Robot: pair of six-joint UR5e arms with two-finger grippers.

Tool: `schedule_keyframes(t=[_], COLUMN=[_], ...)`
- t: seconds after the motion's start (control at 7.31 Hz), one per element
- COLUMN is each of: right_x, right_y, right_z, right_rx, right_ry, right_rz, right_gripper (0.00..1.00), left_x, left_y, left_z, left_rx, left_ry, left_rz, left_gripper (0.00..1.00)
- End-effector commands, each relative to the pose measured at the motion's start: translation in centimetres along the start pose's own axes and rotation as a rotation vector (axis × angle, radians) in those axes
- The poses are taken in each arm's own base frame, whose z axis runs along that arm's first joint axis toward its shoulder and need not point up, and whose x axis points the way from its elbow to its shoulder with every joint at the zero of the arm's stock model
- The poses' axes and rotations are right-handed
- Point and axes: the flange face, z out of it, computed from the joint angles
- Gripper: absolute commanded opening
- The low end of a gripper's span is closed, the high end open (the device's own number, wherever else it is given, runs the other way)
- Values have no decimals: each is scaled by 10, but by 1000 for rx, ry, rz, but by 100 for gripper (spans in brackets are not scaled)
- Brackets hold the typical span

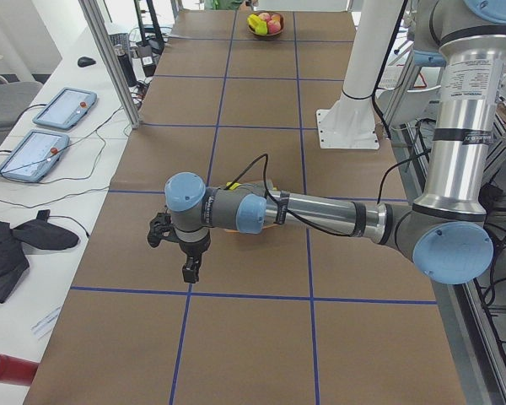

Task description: Transfer all bananas from basket to plate

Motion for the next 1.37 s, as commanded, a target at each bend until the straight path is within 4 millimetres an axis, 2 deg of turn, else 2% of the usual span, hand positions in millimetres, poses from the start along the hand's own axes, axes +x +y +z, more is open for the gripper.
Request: schedule_keyframes(t=[0.0, 0.68, 0.82, 0.96, 1.09, 1.23], right_x=[2, 2, 9, 5, 4, 5], right_y=[2, 2, 17, 40, 48, 48], right_z=[2, 0, -2, -5, -5, -4], right_rx=[-3, 1, 8, 15, 16, 14], right_ry=[0, 0, -4, -4, -4, -4], right_rz=[4, 3, 15, 9, 6, 10], right_gripper=[100, 99, 99, 100, 99, 100], left_x=[0, -1, 0, 0, 0, -1], left_y=[0, 0, 0, 0, 0, 0], left_z=[1, 1, 0, 0, 1, 1], left_rx=[-1, -1, 1, 1, -1, 0], left_ry=[0, 0, 0, 0, 0, 0], left_rz=[-1, -1, 1, 1, 1, 0], left_gripper=[100, 100, 100, 100, 100, 100])
